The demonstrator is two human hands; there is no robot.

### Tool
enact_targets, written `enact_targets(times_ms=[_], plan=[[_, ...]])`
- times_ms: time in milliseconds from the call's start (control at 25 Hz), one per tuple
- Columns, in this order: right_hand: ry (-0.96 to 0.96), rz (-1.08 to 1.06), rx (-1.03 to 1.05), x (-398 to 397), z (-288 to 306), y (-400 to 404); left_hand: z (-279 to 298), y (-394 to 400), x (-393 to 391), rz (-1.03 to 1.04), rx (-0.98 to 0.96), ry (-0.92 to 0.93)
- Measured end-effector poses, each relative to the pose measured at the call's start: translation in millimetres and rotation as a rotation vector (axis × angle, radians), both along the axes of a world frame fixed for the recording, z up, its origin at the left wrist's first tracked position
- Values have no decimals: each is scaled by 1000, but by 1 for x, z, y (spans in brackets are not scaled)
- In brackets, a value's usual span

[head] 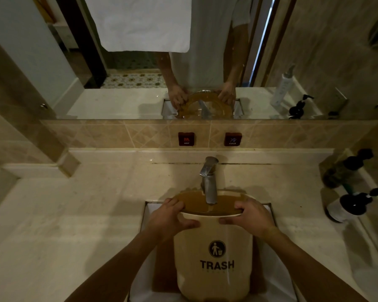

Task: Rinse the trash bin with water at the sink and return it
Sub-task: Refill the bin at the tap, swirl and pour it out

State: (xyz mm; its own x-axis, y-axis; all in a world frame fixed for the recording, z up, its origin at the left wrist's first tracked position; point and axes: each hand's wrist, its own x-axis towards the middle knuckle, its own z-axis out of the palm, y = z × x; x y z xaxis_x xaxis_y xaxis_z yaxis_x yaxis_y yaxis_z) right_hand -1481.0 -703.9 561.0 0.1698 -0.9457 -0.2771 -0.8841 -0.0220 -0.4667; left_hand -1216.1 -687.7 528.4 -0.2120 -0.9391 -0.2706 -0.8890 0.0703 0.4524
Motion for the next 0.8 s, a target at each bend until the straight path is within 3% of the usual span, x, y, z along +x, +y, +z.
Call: enact_targets(times_ms=[240,440,640,800], plan=[[5,-5,-9,-3,-6,-3,2,-1,2,-21,-27,29],[37,0,-17,-3,-12,-4,24,-29,-5,198,167,375],[50,25,23,-2,-4,-4,52,-64,-44,401,213,721],[12,6,26,-2,-8,-5,56,-79,-59,479,269,814]])
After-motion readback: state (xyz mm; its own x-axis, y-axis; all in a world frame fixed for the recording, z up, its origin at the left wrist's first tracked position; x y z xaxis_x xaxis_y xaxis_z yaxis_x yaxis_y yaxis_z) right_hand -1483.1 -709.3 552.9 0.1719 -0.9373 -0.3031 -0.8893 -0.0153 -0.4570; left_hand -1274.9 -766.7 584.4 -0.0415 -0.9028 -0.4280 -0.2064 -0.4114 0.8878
